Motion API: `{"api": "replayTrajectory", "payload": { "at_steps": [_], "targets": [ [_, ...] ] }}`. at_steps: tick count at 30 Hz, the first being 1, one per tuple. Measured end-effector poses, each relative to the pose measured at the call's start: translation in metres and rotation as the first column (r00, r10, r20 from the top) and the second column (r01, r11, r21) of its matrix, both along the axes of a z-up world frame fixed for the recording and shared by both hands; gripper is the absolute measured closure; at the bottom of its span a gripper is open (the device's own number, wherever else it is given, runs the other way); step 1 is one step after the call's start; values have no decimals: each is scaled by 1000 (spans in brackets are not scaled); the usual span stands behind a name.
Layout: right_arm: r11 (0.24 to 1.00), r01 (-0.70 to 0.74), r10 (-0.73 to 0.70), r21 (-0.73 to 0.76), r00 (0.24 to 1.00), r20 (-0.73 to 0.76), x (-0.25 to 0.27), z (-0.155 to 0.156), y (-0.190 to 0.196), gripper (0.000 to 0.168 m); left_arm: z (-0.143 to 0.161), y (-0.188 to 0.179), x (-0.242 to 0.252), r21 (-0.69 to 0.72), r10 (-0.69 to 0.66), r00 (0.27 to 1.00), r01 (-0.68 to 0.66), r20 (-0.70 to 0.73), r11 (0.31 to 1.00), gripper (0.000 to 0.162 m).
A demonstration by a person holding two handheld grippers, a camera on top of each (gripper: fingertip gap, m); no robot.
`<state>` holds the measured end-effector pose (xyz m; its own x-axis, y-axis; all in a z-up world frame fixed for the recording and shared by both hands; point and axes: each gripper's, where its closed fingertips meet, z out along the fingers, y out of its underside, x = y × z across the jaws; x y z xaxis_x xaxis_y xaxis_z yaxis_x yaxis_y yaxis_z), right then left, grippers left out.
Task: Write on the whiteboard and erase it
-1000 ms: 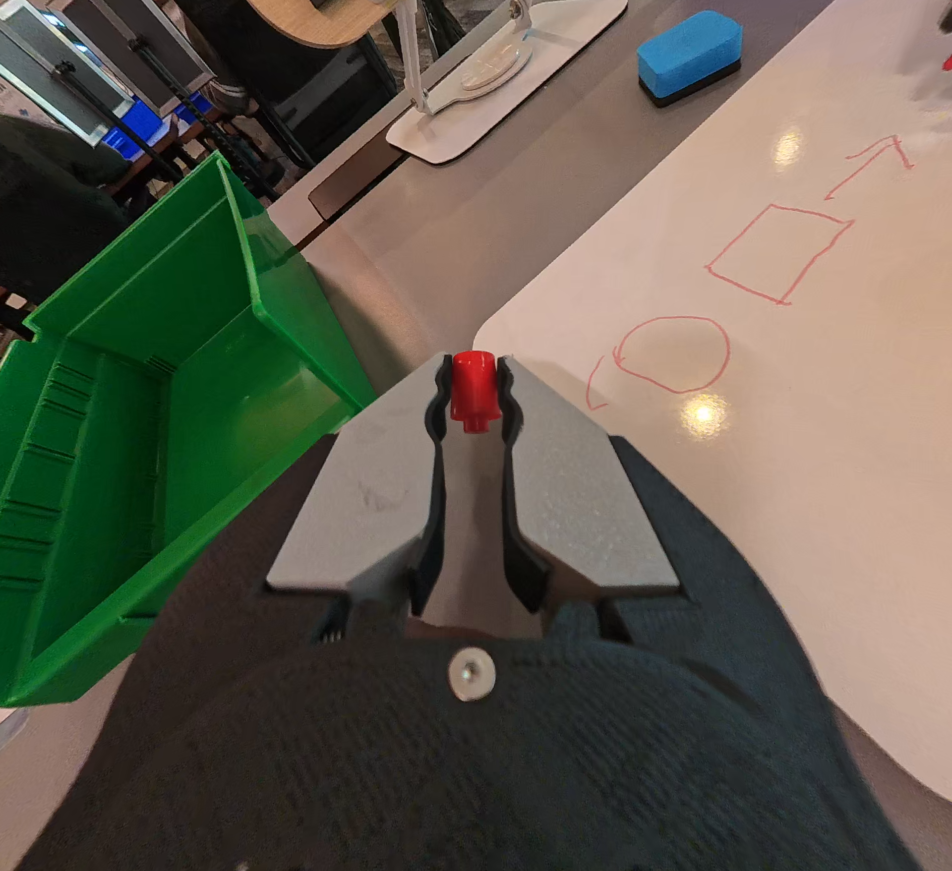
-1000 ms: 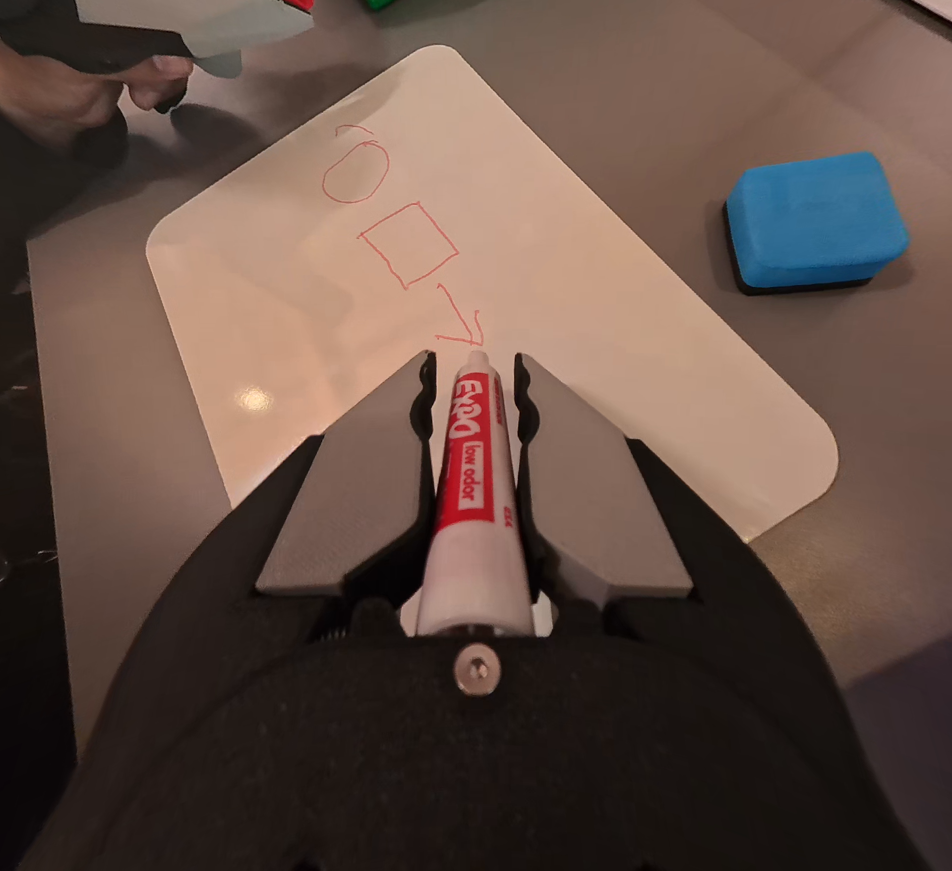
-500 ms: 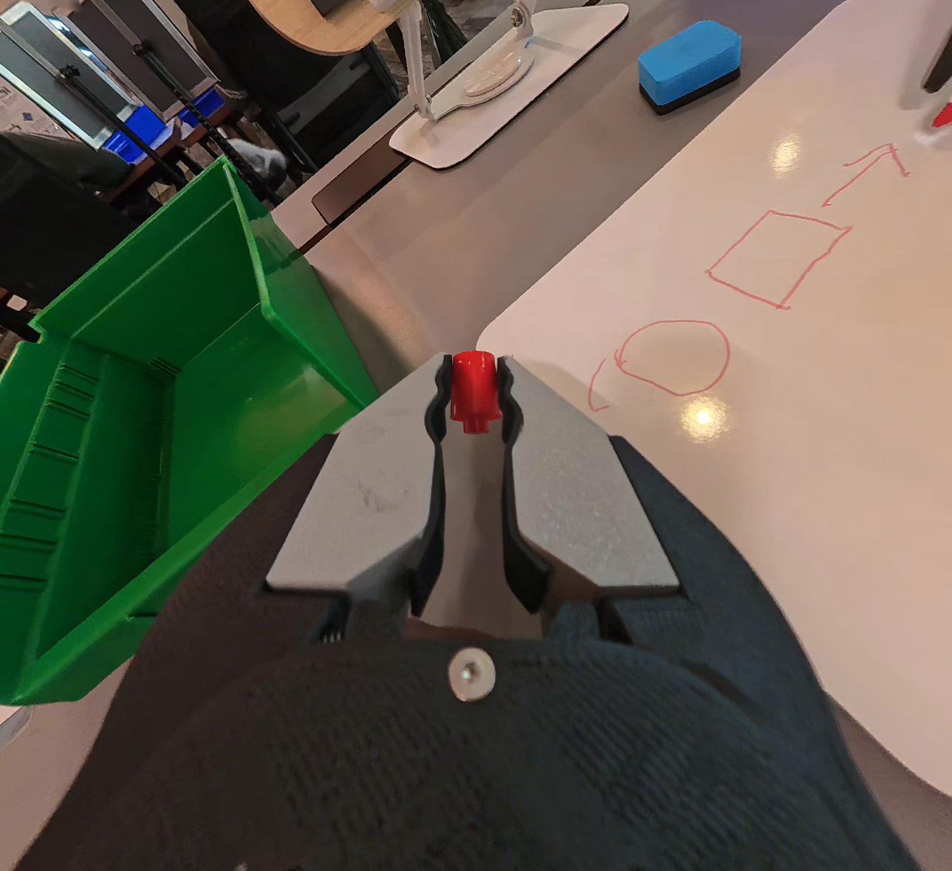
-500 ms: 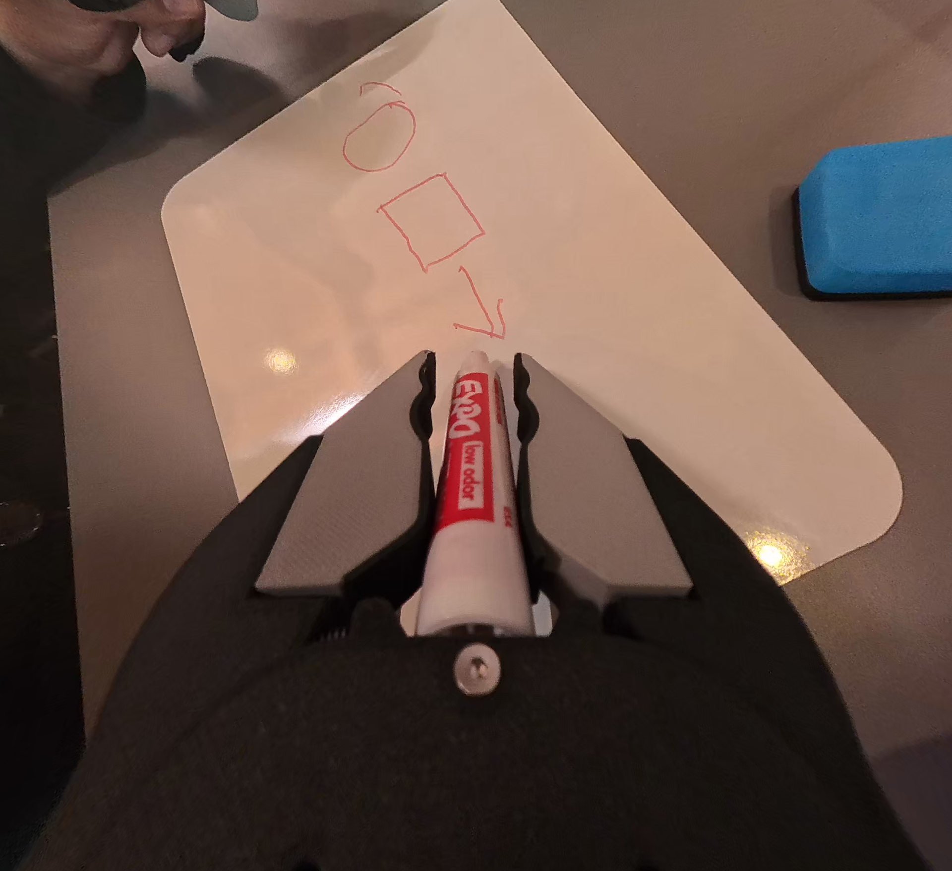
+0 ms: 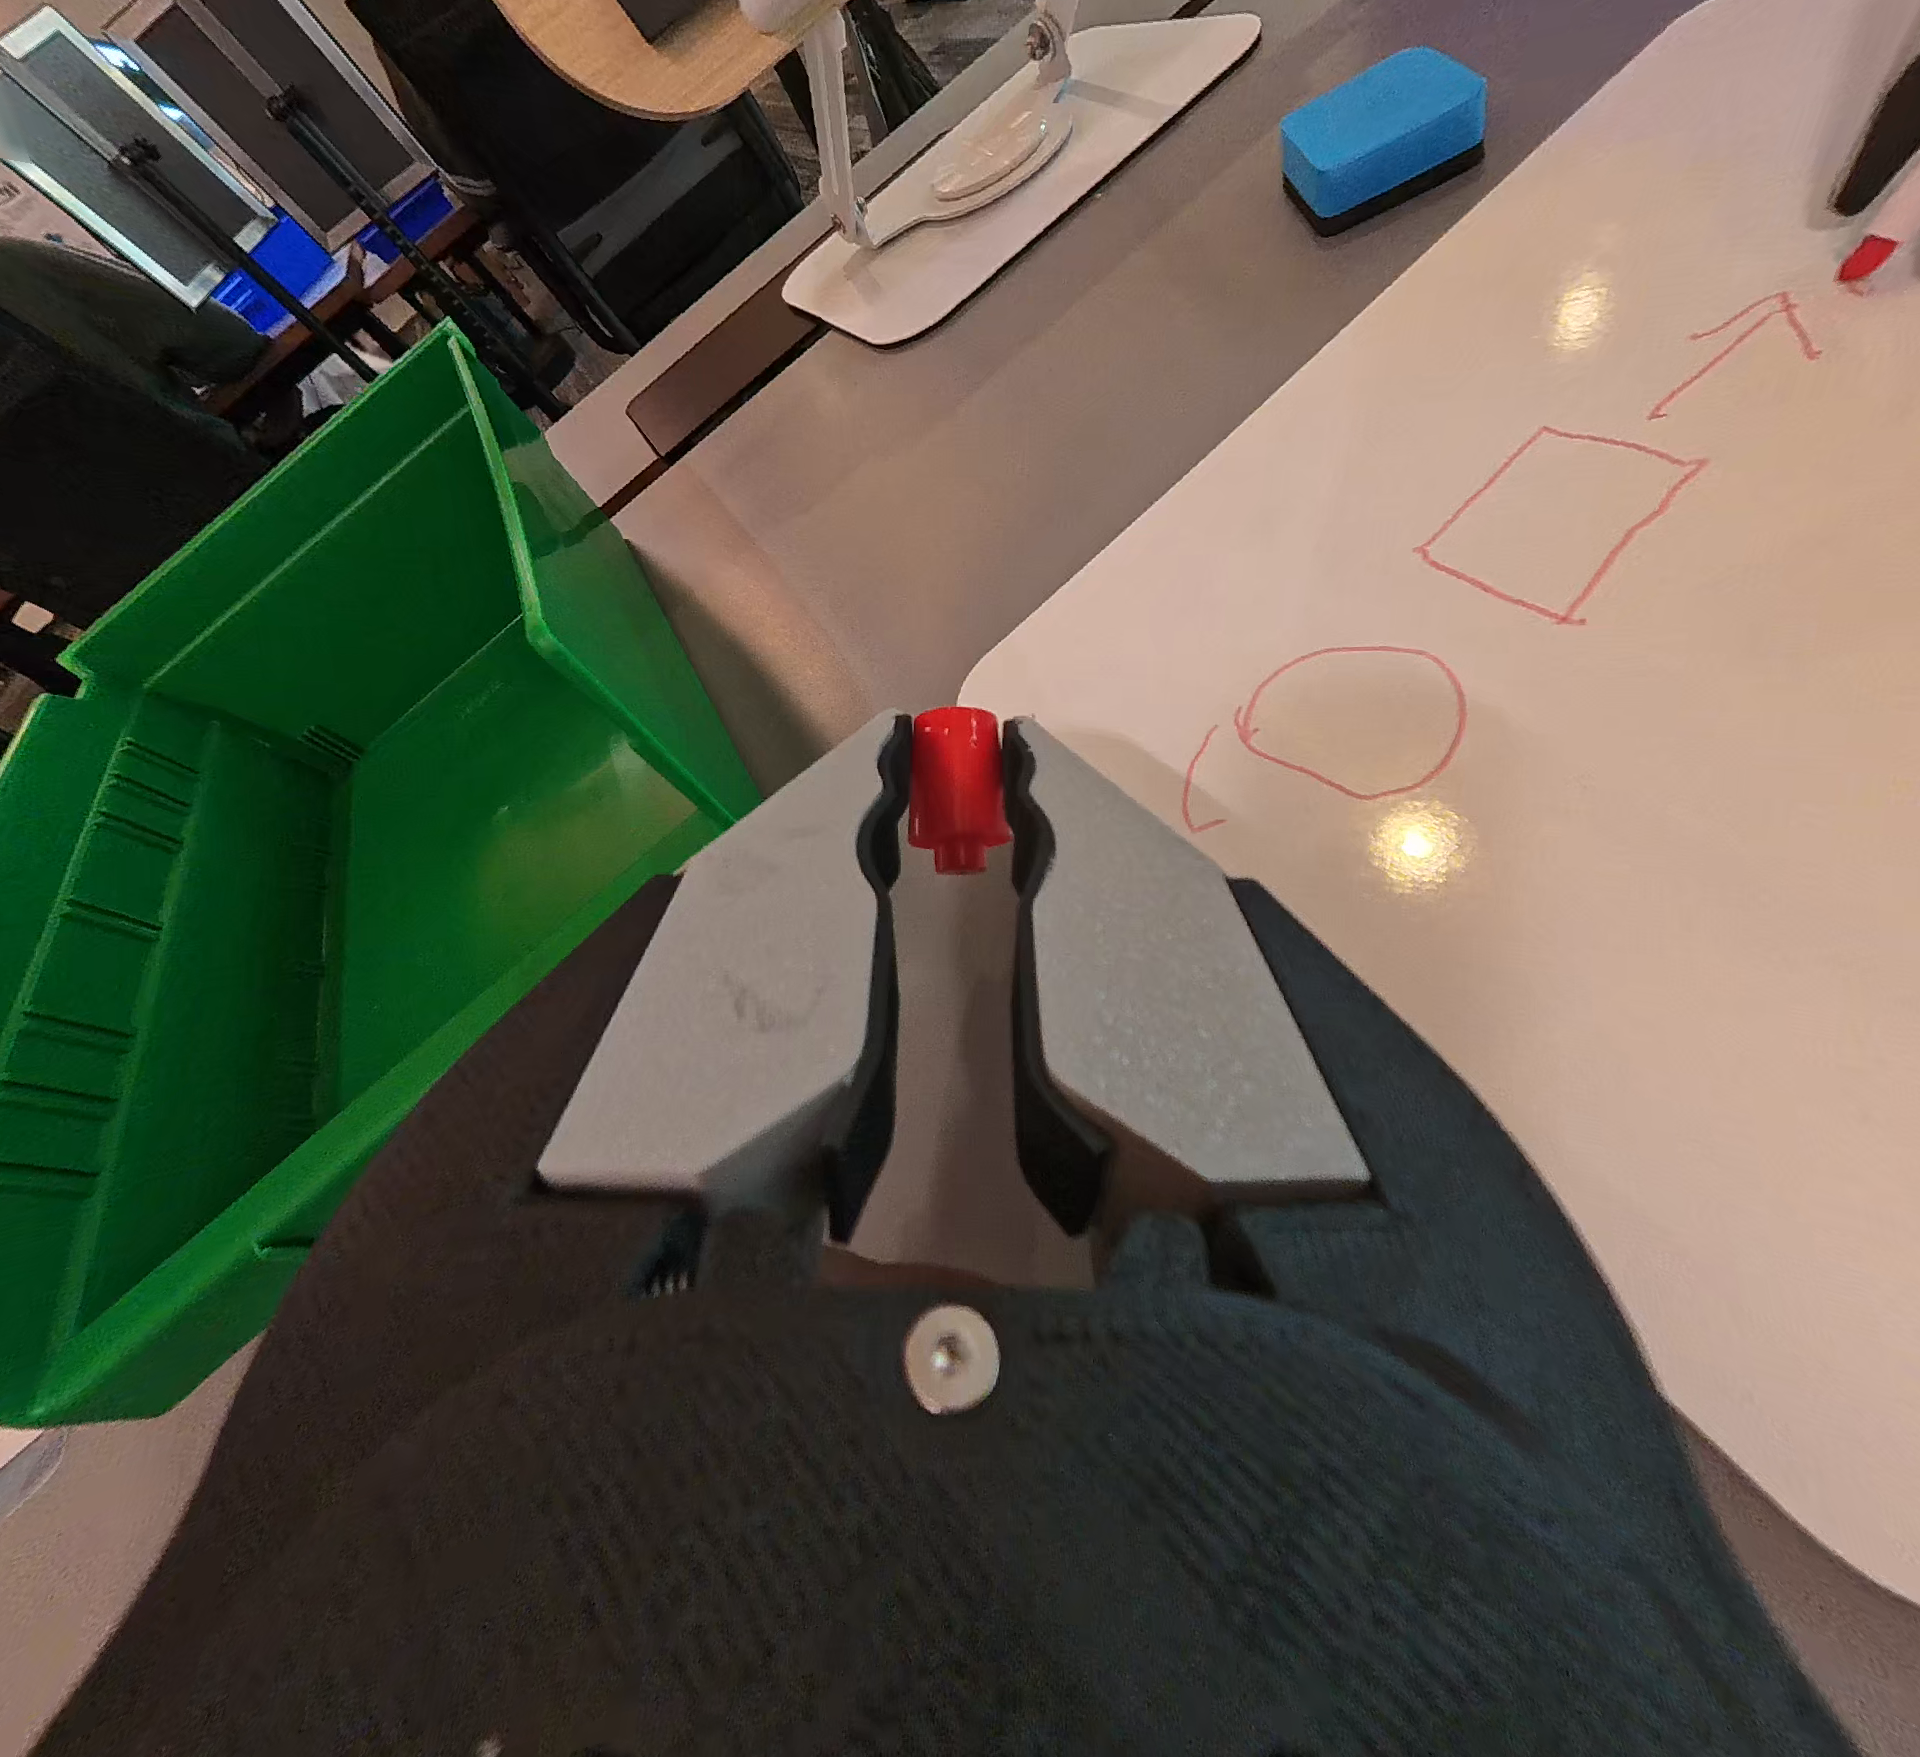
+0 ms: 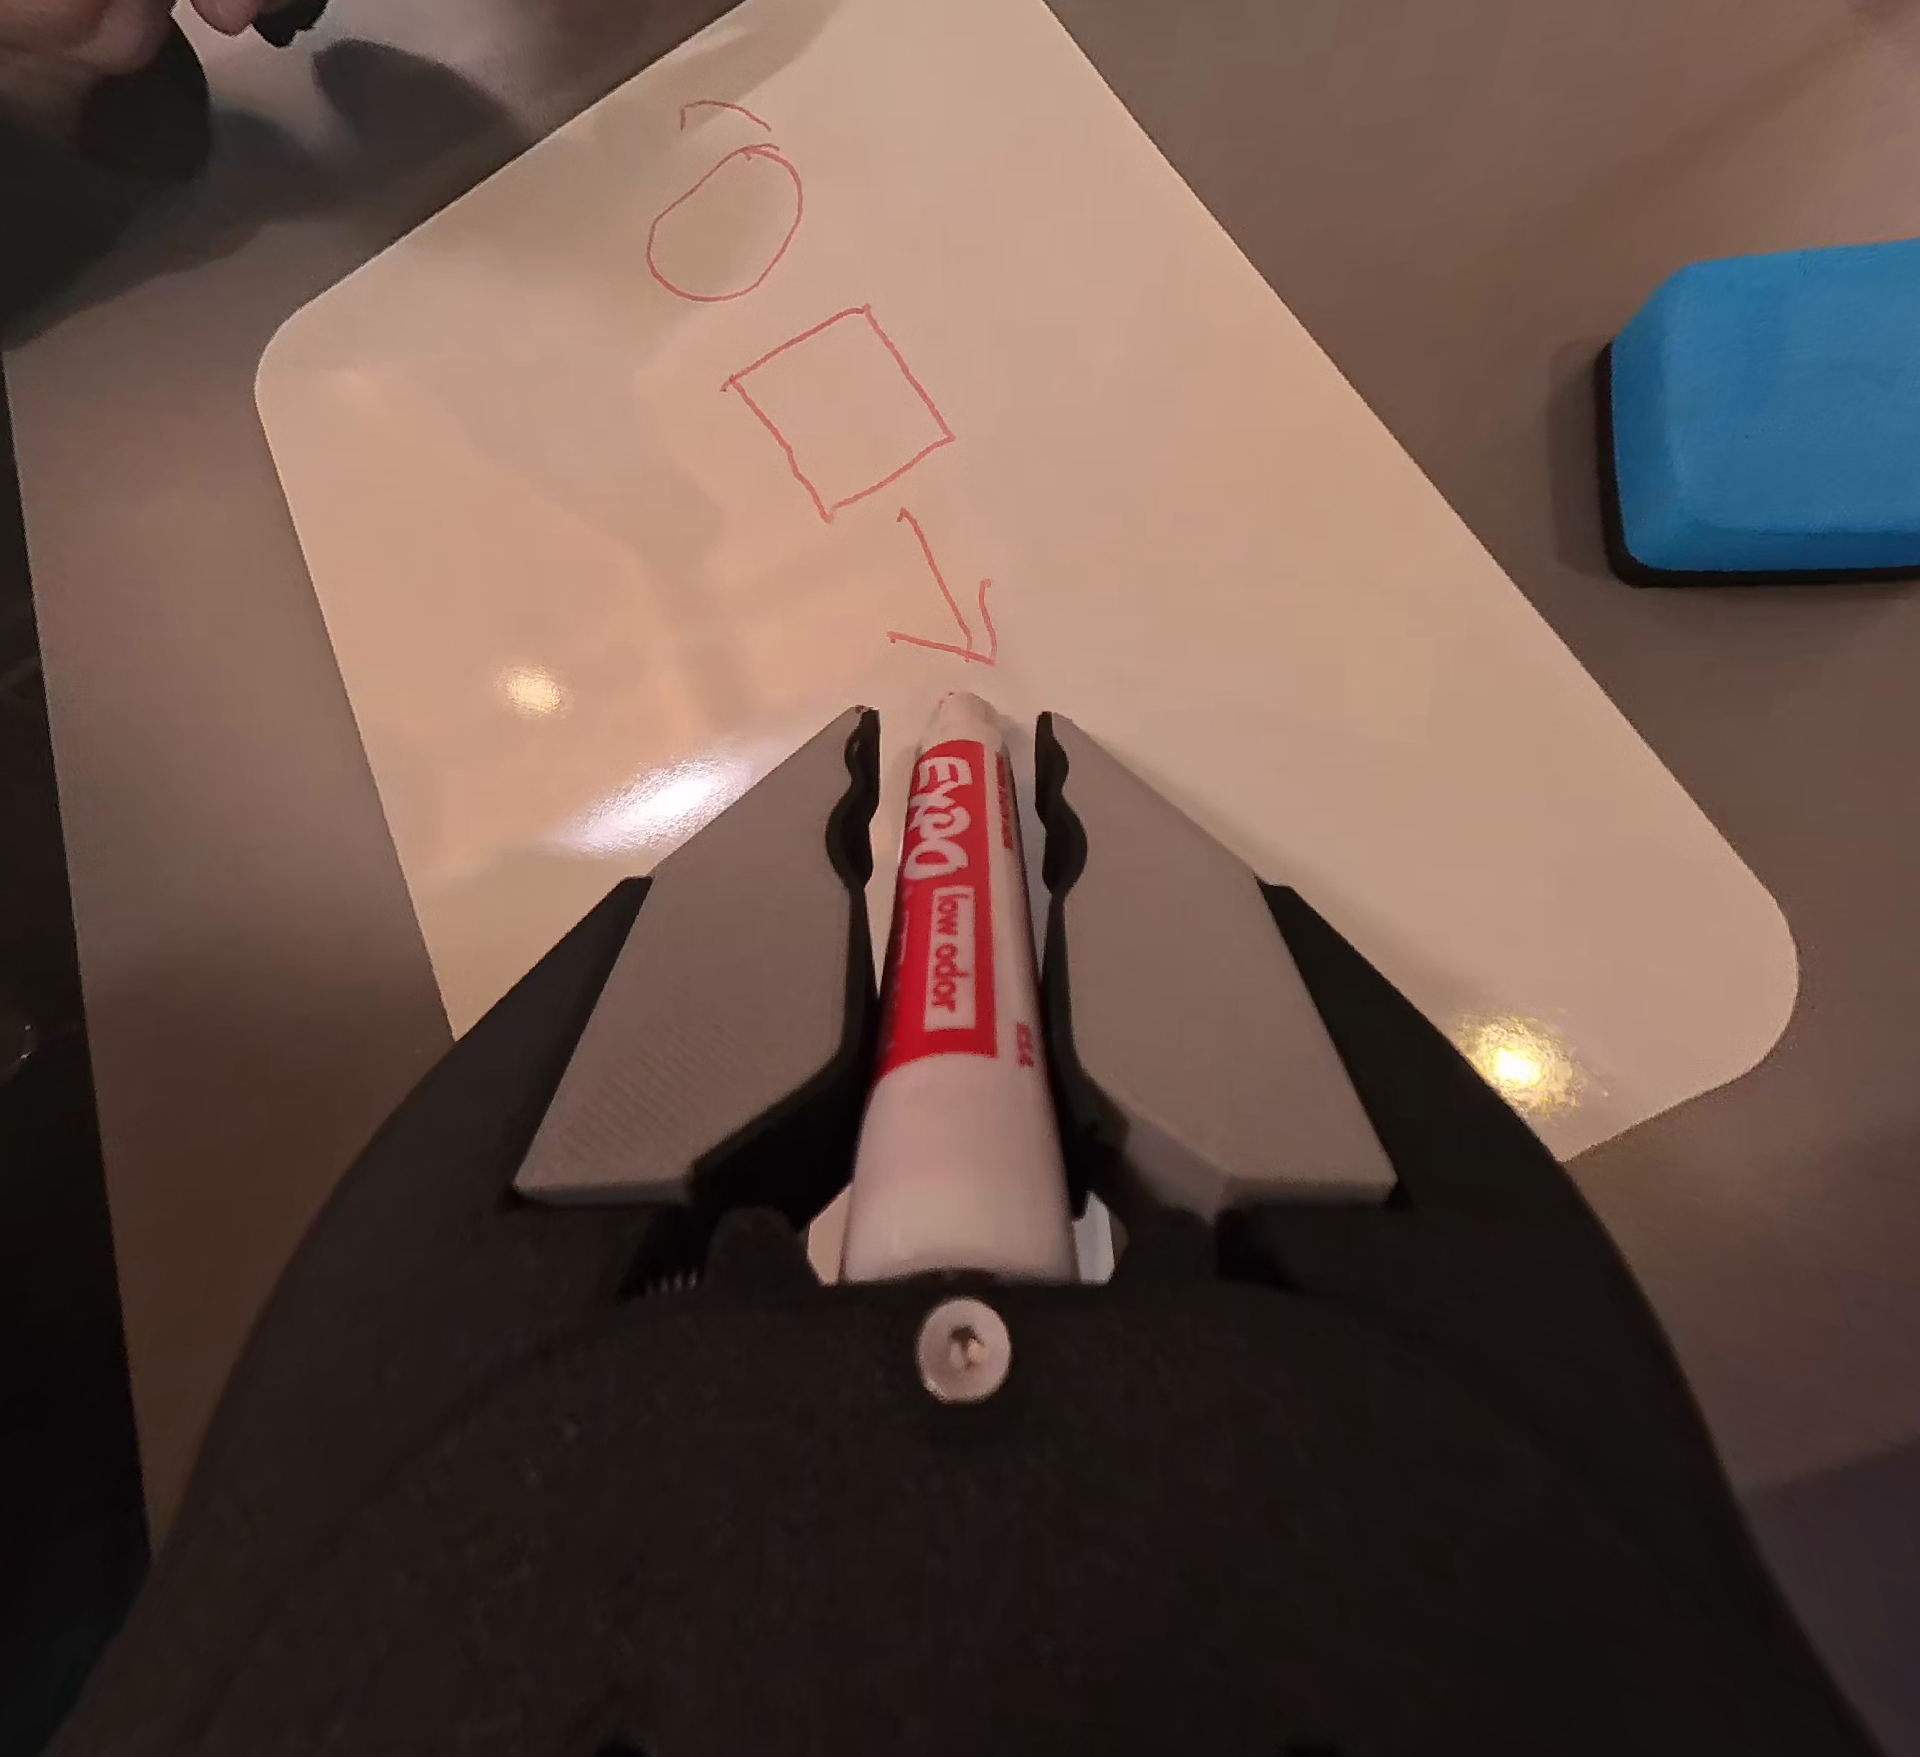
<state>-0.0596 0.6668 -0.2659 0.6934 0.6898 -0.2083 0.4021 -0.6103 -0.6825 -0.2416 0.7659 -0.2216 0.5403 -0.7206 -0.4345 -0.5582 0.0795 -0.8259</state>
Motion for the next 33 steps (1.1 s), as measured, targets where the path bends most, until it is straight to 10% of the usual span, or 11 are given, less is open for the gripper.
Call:
{"api": "replayTrajectory", "payload": {
  "at_steps": [33],
  "targets": [
    [998,54,-54,-29,998,12,29,-2,-3,140,-2,1,0,-5,2,1000,-2,-3,1000,146]
  ]
}}
